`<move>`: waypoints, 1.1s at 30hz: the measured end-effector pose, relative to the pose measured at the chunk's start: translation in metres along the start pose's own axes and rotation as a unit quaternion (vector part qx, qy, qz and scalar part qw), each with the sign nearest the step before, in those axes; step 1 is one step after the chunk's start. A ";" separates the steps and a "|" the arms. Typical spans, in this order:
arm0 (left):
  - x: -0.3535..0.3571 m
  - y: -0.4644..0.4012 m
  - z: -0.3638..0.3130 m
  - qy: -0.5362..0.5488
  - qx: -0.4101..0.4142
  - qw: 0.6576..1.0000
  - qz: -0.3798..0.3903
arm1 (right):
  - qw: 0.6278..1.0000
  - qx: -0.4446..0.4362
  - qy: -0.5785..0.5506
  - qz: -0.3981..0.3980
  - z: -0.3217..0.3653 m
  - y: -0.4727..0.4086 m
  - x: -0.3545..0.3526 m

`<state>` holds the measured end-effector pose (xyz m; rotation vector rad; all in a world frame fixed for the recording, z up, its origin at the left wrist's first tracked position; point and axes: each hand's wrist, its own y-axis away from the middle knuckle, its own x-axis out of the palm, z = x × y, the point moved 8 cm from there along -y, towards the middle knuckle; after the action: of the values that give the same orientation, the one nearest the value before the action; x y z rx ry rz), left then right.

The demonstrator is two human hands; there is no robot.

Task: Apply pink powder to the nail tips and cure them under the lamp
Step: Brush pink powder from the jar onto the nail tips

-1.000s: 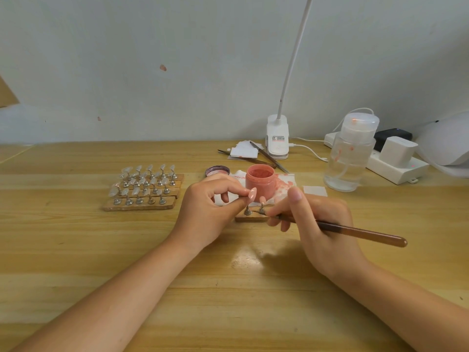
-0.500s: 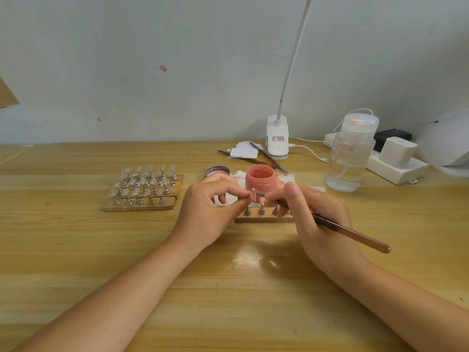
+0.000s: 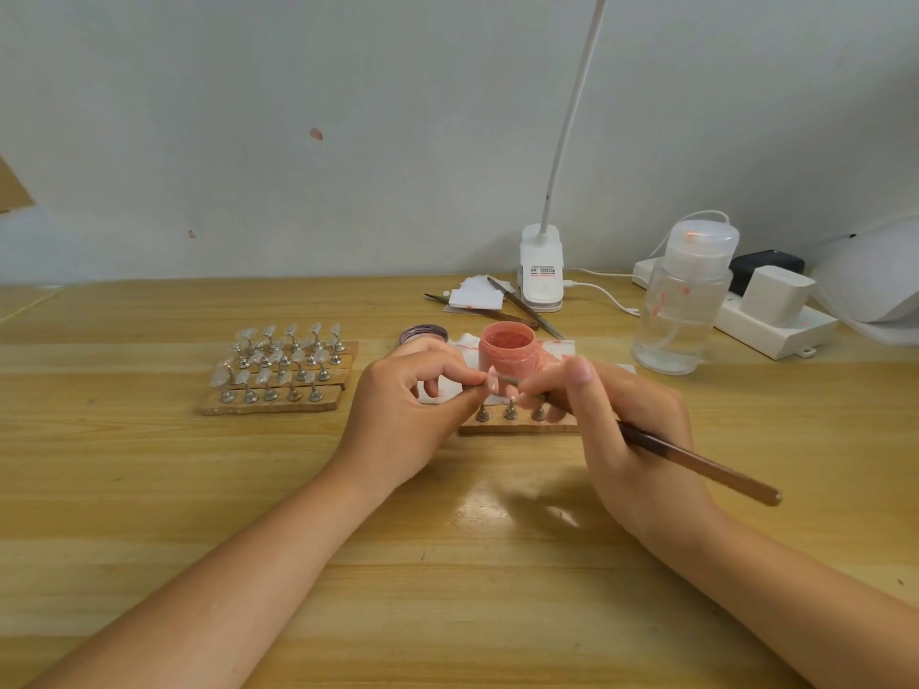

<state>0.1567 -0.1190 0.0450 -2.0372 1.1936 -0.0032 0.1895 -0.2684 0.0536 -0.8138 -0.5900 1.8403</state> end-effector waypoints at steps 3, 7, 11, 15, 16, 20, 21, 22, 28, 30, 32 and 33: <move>-0.001 0.001 -0.001 0.000 0.007 1.000 -0.006 | 1.000 0.016 0.009 0.014 -0.003 0.000 0.003; -0.002 0.000 0.000 -0.003 0.007 1.000 -0.008 | 0.999 0.020 -0.026 0.004 -0.001 0.003 0.001; -0.002 0.000 0.000 -0.013 0.013 1.000 -0.006 | 1.000 0.020 -0.003 0.007 0.000 -0.001 0.002; -0.003 0.000 0.000 -0.010 0.019 1.000 -0.009 | 0.992 0.088 -0.090 0.008 -0.011 0.004 0.003; -0.003 0.000 0.000 -0.011 0.021 1.000 -0.007 | 0.993 0.080 -0.090 -0.004 -0.009 0.004 0.001; -0.002 -0.001 0.000 -0.013 0.021 1.000 0.002 | 0.997 0.051 -0.063 -0.010 -0.003 -0.001 0.001; -0.002 -0.001 0.000 -0.010 0.022 1.000 0.002 | 0.995 0.064 -0.072 -0.004 -0.006 0.000 0.003; -0.002 -0.001 -0.001 -0.006 0.024 1.000 0.000 | 0.993 0.082 -0.087 0.000 -0.009 0.001 0.003; -0.001 -0.001 -0.002 0.011 0.019 1.000 0.001 | 0.996 0.047 -0.068 -0.019 -0.002 0.001 0.000; -0.001 -0.001 -0.003 0.007 0.022 1.000 0.003 | 0.996 0.061 -0.061 -0.006 -0.004 0.001 0.003; -0.002 -0.001 -0.003 0.009 0.020 1.000 -0.001 | 0.990 0.104 -0.093 -0.002 -0.011 0.003 0.004; -0.002 -0.001 -0.002 0.008 0.017 1.000 -0.005 | 0.988 0.115 -0.108 -0.004 -0.014 0.004 0.003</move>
<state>0.1558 -0.1185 0.0483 -2.0179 1.1850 -0.0447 0.1963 -0.2664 0.0407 -0.4626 -0.5032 1.9612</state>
